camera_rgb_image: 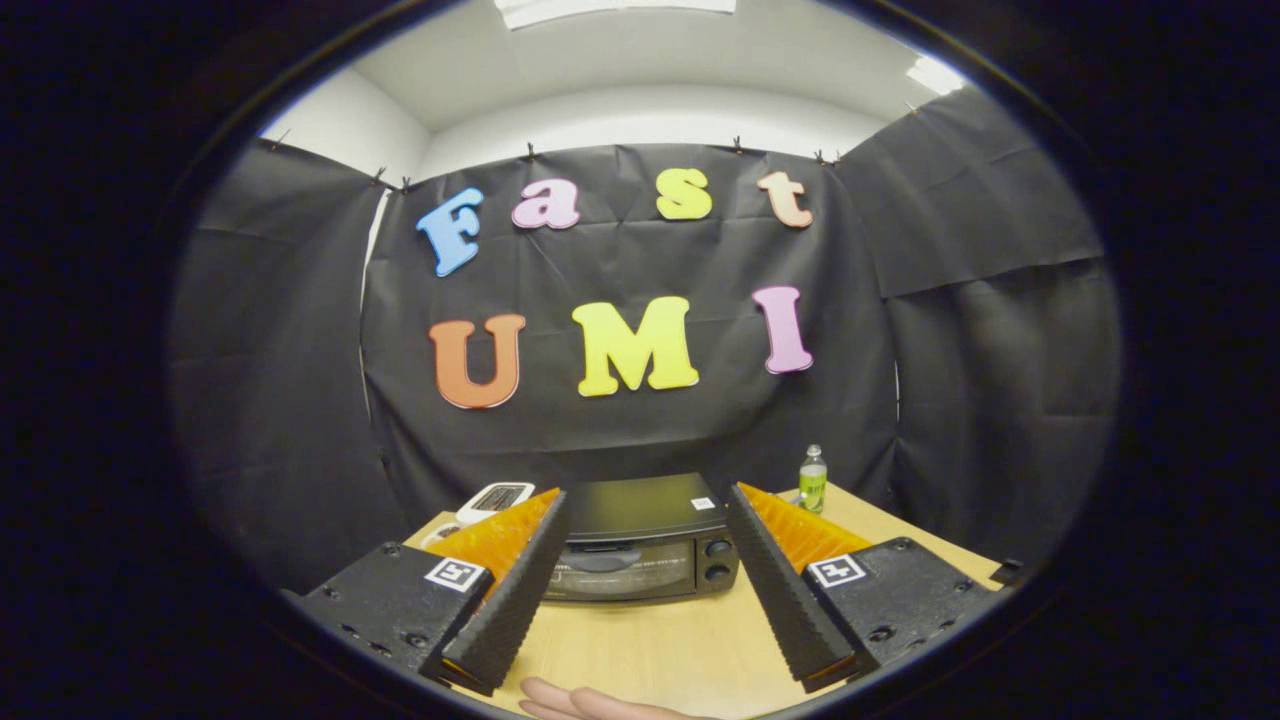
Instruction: Open the toaster oven, put the food inside, and close the toaster oven door.
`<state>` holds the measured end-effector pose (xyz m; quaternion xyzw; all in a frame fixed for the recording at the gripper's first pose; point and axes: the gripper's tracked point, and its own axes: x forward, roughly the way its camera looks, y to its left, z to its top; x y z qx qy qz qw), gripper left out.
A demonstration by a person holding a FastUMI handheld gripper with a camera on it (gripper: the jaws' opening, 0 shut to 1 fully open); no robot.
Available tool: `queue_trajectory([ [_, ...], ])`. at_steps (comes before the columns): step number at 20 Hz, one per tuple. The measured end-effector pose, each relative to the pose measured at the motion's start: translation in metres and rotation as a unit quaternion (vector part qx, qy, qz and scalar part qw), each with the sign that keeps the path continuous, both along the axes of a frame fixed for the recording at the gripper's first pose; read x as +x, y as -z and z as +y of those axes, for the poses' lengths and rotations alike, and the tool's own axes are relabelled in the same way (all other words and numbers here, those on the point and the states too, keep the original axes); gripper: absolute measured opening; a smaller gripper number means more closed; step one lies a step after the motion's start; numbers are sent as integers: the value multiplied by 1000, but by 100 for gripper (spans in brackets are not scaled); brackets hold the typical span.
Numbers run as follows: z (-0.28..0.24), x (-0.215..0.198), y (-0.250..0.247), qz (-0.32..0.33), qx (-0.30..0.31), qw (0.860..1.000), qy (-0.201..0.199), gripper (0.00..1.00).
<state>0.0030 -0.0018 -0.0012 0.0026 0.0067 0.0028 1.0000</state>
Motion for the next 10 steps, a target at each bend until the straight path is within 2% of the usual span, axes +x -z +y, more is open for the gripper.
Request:
queue_trajectory([
  [6,1,9,12,4,0,1000,11,100],
  [10,6,30,34,22,-5,1000,16,100],
])
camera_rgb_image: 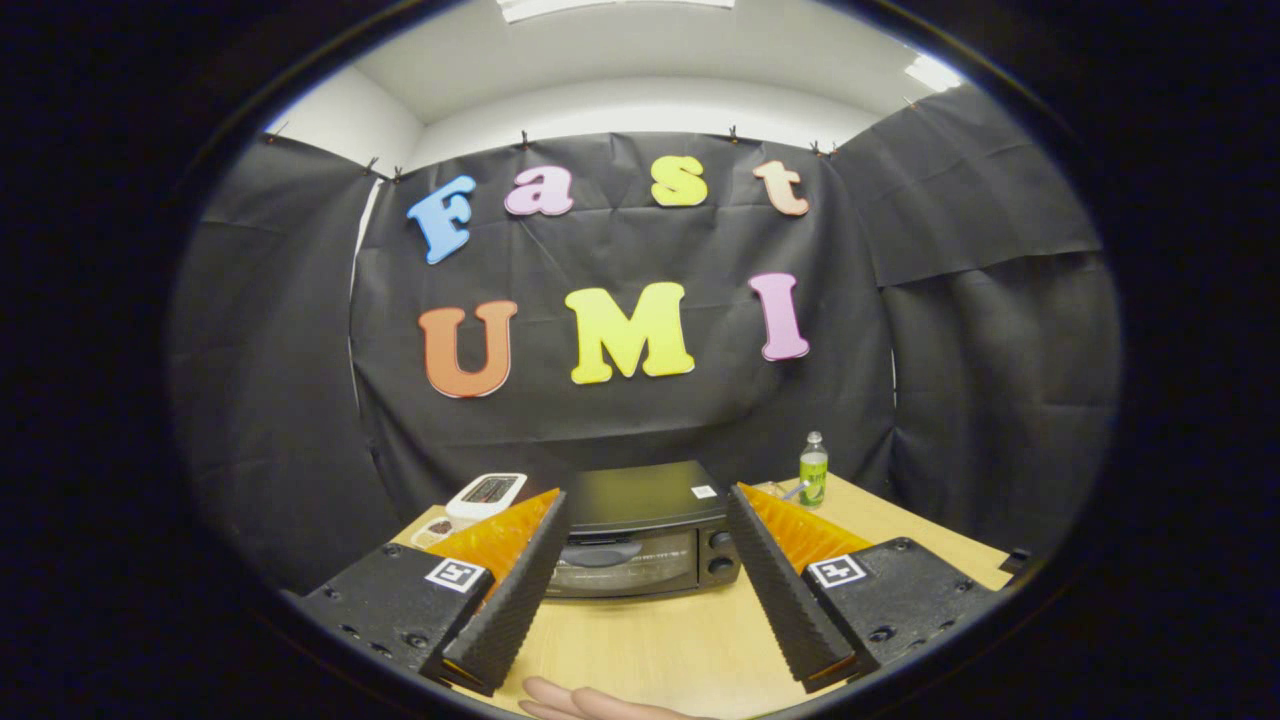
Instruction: Open the toaster oven, put the food inside, and close the toaster oven door.
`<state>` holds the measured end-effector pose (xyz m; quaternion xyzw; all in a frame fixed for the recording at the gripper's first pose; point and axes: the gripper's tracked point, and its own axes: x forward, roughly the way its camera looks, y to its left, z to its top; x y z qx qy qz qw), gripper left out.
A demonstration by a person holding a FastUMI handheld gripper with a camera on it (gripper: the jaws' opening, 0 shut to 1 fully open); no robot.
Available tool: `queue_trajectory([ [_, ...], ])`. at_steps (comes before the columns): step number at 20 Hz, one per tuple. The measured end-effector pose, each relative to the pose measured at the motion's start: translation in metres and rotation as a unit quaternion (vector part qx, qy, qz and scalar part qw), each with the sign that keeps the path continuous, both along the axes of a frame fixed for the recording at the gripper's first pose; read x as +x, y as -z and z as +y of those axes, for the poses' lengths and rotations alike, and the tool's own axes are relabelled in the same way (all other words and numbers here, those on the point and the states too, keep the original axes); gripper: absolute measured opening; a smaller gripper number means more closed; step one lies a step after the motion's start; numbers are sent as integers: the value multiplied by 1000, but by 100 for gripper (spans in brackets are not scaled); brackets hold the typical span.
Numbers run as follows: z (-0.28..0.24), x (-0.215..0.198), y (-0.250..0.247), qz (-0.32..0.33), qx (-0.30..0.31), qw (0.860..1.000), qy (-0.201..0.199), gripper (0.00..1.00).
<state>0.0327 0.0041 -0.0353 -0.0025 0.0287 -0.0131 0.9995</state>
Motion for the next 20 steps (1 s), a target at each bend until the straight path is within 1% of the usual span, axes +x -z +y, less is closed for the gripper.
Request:
queue_trajectory([
  [5,13,51,38,22,-12,1000,-3,100],
  [7,23,76,60,43,-7,999,-11,100],
  [9,30,100,73,47,-8,999,-18,100],
  [14,33,154,107,70,-33,997,-5,100],
  [16,33,169,122,88,-47,995,1,100],
  [17,36,173,131,98,-51,994,-4,100],
  [20,38,180,158,136,-26,990,-12,100],
])
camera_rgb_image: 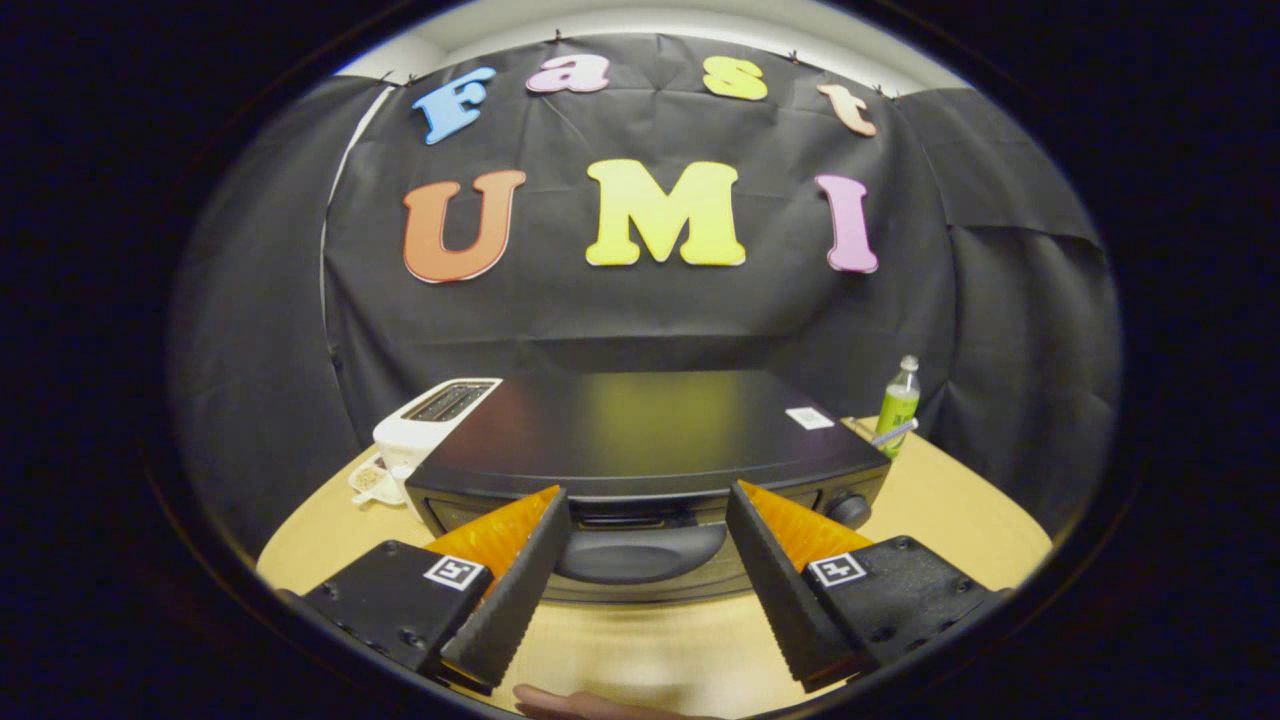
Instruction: Open the toaster oven, put the food inside, and close the toaster oven door.
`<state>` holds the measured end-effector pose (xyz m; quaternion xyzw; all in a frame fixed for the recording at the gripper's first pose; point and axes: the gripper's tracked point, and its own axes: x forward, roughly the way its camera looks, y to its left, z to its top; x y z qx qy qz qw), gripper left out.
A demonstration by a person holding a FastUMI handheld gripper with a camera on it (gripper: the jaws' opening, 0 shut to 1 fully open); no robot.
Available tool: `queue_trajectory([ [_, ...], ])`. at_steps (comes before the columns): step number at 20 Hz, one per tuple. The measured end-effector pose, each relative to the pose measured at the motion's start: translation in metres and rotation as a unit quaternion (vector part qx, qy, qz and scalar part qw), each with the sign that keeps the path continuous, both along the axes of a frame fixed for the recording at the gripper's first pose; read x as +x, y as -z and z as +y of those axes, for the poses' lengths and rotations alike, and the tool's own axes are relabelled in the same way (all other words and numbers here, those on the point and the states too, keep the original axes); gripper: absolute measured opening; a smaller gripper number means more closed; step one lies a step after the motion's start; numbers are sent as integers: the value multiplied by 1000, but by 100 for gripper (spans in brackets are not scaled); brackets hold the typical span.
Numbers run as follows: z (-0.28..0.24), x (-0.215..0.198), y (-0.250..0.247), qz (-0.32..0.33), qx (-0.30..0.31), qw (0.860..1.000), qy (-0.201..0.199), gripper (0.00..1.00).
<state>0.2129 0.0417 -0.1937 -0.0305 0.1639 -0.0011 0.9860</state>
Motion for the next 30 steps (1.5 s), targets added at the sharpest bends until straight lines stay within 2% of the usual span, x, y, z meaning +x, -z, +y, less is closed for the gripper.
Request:
queue_trajectory([
  [1,-2,0,-8,-20,-8,1000,4,100],
  [3,-3,3,-6,-19,-33,999,7,100],
  [7,-1,5,-2,-20,-13,1000,-2,100],
  [14,-4,-34,9,-15,-28,999,-5,100],
  [17,-7,-54,22,8,-16,1000,-8,100],
  [20,-9,-76,40,47,-28,998,-32,100],
  [25,-18,-106,69,111,-43,992,-35,98],
  [28,-21,-118,84,143,-48,988,-44,98],
  [30,-22,-116,89,152,-31,987,-51,98],
])
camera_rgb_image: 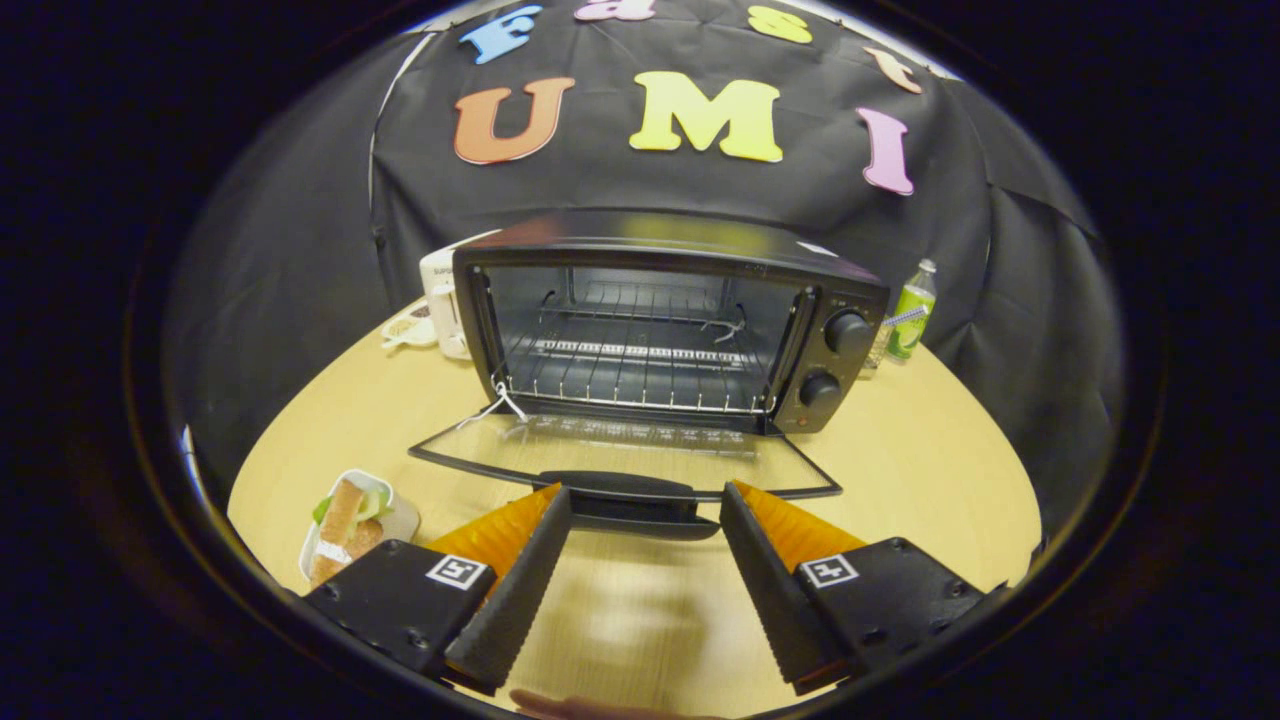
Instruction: Open the toaster oven, put the food inside, and close the toaster oven door.
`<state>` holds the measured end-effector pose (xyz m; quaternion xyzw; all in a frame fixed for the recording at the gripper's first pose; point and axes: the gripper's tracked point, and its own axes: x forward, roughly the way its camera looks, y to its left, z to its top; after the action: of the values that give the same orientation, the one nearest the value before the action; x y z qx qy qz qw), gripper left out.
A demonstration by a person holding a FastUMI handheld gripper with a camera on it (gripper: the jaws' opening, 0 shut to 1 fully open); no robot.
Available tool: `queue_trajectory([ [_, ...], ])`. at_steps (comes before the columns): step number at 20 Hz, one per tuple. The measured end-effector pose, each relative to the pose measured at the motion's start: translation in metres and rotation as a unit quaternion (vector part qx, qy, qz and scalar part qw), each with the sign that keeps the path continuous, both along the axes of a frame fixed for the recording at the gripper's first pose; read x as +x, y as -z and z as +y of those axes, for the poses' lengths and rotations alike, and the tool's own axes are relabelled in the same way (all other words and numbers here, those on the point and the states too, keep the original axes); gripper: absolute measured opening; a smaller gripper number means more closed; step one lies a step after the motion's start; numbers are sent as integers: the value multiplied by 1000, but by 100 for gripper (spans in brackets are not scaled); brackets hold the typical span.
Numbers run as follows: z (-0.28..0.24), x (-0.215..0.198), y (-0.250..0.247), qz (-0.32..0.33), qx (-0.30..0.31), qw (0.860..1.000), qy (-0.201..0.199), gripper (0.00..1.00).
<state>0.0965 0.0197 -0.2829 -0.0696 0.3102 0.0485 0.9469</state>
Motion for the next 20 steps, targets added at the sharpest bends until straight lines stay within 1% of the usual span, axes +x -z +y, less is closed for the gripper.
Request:
queue_trajectory([
  [7,-6,-6,28,61,38,997,4,99],
  [11,-3,-6,27,73,61,995,-12,97],
  [13,7,-10,20,74,90,993,-27,97],
  [14,14,-12,15,76,109,990,-36,97],
  [16,20,-21,13,107,136,984,-40,96],
  [20,52,-44,3,167,223,958,-67,93],
])
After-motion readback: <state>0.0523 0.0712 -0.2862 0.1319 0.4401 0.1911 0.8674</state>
